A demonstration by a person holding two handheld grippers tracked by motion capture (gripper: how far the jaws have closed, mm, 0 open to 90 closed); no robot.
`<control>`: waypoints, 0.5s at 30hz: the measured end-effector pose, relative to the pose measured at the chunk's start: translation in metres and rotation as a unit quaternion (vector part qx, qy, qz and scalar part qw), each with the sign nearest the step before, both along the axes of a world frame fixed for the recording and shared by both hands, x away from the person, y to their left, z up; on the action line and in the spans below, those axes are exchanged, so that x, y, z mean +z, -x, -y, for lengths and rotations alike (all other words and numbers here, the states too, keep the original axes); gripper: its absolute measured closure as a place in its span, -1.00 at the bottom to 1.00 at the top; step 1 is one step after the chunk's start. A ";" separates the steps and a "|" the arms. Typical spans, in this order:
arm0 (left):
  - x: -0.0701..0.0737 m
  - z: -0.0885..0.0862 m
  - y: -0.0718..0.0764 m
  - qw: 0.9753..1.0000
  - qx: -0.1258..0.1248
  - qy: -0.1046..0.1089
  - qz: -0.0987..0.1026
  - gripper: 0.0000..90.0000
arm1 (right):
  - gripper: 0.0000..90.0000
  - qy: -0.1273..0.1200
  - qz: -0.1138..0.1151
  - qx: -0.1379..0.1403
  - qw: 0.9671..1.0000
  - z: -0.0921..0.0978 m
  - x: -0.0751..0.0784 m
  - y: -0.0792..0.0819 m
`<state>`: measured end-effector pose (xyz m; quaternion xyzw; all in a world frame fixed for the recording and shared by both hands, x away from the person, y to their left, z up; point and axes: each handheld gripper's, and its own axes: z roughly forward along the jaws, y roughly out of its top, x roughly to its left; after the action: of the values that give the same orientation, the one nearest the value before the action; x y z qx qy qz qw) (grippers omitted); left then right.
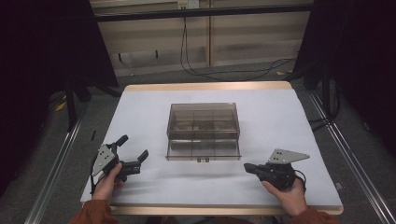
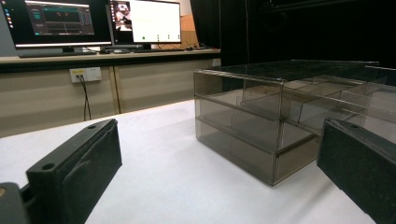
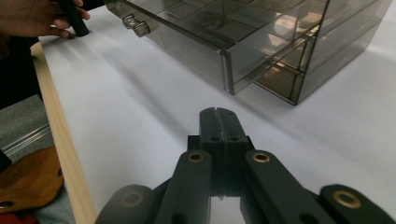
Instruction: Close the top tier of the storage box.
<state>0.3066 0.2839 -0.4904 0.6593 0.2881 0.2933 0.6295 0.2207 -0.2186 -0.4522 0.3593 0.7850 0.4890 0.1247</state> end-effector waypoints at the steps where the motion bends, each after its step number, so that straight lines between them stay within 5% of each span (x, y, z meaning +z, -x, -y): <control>1: 0.000 0.000 0.000 1.000 0.000 0.000 0.001 -1.00 | 1.00 0.000 -0.003 0.006 1.000 -0.002 0.000 0.000; 15: 0.000 0.000 0.000 1.000 0.001 0.000 0.000 -1.00 | 1.00 0.003 -0.007 0.036 0.999 -0.013 -0.001 0.001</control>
<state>0.3067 0.2839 -0.4904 0.6589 0.2890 0.2934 0.6295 0.2200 -0.2053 -0.4535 0.3336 0.8000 0.4881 0.1025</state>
